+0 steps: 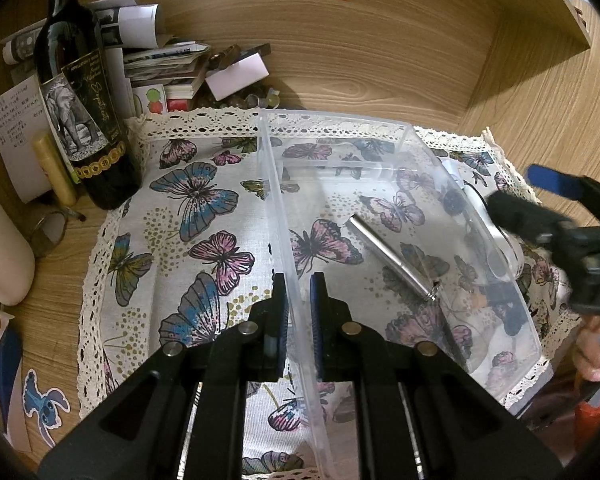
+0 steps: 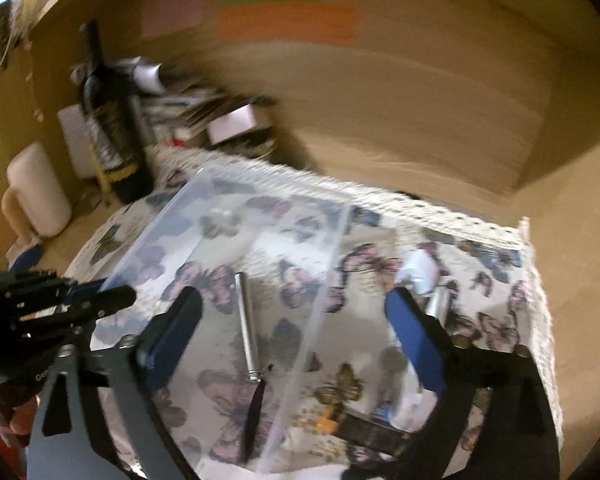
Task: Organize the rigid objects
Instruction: 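Grasp the white handheld device with the right tool, then lift the white device and carry it over the clear box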
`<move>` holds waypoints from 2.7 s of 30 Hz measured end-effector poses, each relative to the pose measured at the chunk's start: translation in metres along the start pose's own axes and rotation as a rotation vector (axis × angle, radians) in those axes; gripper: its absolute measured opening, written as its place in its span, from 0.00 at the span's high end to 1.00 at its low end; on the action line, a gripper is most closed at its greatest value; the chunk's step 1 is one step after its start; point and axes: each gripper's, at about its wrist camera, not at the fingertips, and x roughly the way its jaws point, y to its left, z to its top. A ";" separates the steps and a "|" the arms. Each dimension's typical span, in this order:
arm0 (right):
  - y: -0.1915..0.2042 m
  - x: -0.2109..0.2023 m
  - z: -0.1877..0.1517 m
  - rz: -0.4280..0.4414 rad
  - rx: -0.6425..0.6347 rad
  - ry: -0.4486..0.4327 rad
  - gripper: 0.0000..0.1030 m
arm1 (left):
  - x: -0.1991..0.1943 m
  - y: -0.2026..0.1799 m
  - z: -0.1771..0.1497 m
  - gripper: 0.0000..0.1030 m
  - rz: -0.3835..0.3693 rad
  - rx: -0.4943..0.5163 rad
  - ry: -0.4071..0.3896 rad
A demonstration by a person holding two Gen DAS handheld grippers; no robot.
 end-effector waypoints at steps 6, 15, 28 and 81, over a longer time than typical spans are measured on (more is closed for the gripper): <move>-0.015 -0.015 -0.005 -0.144 0.009 -0.024 0.00 | 0.000 0.000 0.000 0.90 0.005 0.003 -0.002; -0.055 -0.015 -0.027 -0.201 0.061 0.018 0.03 | 0.000 -0.001 0.000 0.90 0.005 0.001 -0.001; -0.100 0.044 -0.050 -0.127 0.194 0.246 0.55 | -0.001 -0.006 -0.002 0.90 0.008 0.003 0.000; -0.009 -0.027 0.026 0.105 0.057 -0.114 0.83 | -0.001 -0.006 -0.003 0.90 -0.004 -0.002 -0.002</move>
